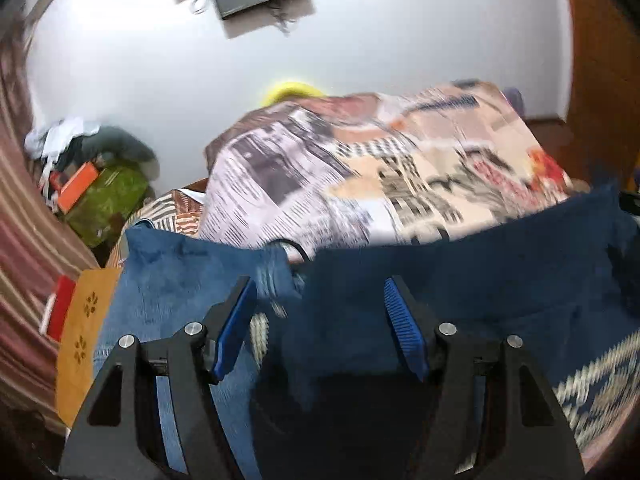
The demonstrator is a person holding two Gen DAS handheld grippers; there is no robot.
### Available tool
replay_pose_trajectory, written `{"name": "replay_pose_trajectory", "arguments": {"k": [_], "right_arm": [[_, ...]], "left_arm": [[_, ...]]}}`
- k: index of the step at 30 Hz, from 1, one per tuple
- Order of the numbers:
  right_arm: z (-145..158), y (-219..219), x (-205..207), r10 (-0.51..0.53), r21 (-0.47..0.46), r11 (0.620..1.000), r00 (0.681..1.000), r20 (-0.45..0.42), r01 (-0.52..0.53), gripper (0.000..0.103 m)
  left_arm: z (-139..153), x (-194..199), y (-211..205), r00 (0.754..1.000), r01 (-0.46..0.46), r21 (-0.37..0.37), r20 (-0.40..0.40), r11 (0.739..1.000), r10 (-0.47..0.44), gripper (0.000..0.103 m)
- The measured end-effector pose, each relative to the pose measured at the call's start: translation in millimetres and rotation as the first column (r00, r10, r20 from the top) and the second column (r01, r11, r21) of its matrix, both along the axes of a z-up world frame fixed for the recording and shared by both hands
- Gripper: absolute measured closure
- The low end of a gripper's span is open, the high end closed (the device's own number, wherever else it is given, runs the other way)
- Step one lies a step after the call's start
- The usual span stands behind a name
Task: Fold large clothes
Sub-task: 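Grasp the patterned hem edge of the folded hoodie with both grippers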
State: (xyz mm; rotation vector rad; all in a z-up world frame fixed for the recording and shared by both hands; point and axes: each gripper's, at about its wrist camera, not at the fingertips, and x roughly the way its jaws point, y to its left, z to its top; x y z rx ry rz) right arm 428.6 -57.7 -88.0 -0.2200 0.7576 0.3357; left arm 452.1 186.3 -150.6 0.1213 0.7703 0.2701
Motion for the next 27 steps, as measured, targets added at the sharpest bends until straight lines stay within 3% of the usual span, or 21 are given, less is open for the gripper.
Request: {"name": "replay_pose_trajectory", "arguments": {"k": [3,6,14,19,27], "right_arm": [[9.3,-1.7,-4.3,0.018,0.064,0.998,1.0,-0.001,-0.018,0.042],[5.4,3.7,-21.7,0.076,0.058,0.995,0.997,-0.006,-0.075,0.042],[-37.6,21.2,-63.0,0.206,-0.009,0.978,0.97,-0.128,-0.209,0.042],[-60.9,17.0,-82.3,0.212,-0.067,0.972,0.96,-0.183,-0.227,0.042],[-57.9,-11.2,-105.2,0.174,-0.066,0.98,0.967,-0.186,-0.189,0.042]], "left_arm": [[9.9,-0.8,9.7,0.999,-0.015,-0.077,0.027,0.997,0.017,0.037],[10.4,-10.0,3.7,0.999,0.015,-0.121,0.031,0.992,-0.012,0.037],[-26.5,-47.8,-49.6,0.985,0.143,-0.171,-0.073,0.975,-0.157,0.037],[-53.8,-70.8,-77.0,0.971,0.175,-0.18,-0.129,0.968,-0.2,0.037],[-64.6,-98.4,-69.3,0.974,0.118,-0.214,-0.164,0.97,-0.155,0.037]]}}
